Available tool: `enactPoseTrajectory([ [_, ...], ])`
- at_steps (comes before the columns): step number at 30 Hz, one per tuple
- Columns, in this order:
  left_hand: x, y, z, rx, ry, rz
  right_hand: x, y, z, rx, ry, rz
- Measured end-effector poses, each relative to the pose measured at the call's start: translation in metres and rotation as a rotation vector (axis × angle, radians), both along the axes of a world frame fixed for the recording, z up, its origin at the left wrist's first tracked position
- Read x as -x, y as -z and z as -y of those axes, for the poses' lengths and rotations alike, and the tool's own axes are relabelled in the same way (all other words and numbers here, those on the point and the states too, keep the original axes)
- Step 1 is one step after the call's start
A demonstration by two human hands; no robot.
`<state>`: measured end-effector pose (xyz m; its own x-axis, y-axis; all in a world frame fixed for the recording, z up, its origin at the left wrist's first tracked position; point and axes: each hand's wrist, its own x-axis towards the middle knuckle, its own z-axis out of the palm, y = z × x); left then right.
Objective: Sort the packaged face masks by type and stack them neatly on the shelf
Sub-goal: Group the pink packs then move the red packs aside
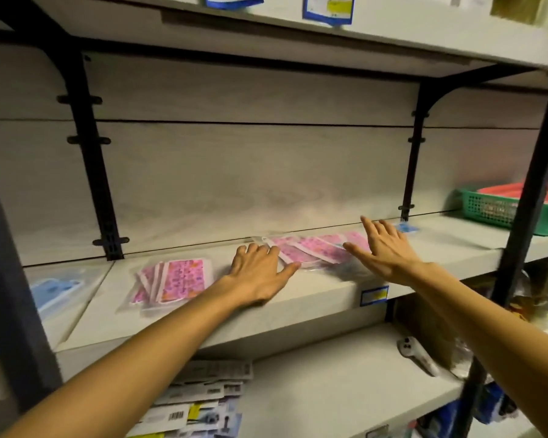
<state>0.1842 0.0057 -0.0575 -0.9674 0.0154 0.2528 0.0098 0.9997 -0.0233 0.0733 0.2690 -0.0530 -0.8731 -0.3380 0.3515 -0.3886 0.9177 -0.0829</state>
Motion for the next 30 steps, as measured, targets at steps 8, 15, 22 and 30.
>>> enactPoseTrajectory([
  [8, 0.048, 0.013, -0.012, -0.264, -0.204, 0.080, 0.067, -0.002, 0.018, -0.098, -0.149, 0.181],
  [15, 0.092, 0.004, -0.010, -0.432, -0.460, 0.042, 0.120, -0.009, 0.029, -0.101, -0.223, 0.281],
  [22, 0.112, 0.016, -0.018, -0.840, -0.577, -0.206, 0.168, -0.001, 0.025, 0.143, -0.327, 0.465],
  [30, 0.113, 0.019, -0.026, -1.162, -0.502, -0.516, 0.177, 0.012, 0.016, 0.402, -0.327, 0.358],
])
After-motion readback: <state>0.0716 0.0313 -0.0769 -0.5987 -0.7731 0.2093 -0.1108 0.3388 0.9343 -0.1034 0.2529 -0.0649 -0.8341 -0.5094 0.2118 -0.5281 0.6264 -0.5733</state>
